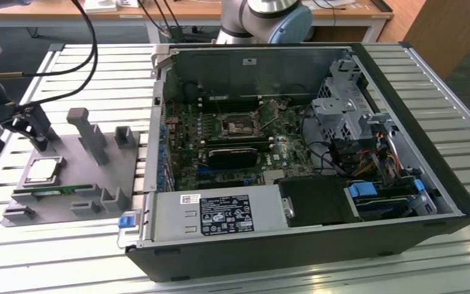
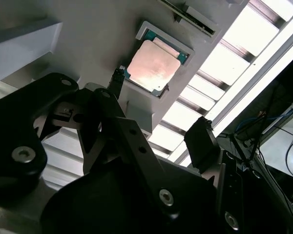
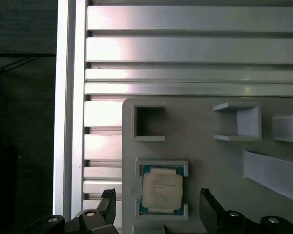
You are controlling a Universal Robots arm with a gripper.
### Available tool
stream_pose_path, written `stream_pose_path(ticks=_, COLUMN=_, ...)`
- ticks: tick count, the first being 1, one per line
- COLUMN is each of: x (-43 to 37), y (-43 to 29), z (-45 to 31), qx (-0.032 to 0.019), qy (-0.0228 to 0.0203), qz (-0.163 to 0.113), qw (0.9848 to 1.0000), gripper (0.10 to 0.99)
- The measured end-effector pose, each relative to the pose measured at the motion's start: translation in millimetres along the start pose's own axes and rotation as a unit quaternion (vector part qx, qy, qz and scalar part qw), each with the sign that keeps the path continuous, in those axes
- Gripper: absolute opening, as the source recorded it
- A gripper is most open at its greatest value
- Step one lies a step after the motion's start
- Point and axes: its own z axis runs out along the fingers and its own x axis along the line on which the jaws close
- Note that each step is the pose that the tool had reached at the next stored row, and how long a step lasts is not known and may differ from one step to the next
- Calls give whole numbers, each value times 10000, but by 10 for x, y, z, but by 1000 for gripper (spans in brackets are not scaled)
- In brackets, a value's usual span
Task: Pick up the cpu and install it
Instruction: 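Pick up the cpu and move it towards the insertion slot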
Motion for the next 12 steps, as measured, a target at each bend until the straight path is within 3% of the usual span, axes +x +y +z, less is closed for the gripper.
stream_pose_path(ticks=12, x=2, y=-4, z=82, qx=-2, qy=1, qz=0, qw=10000, gripper=776)
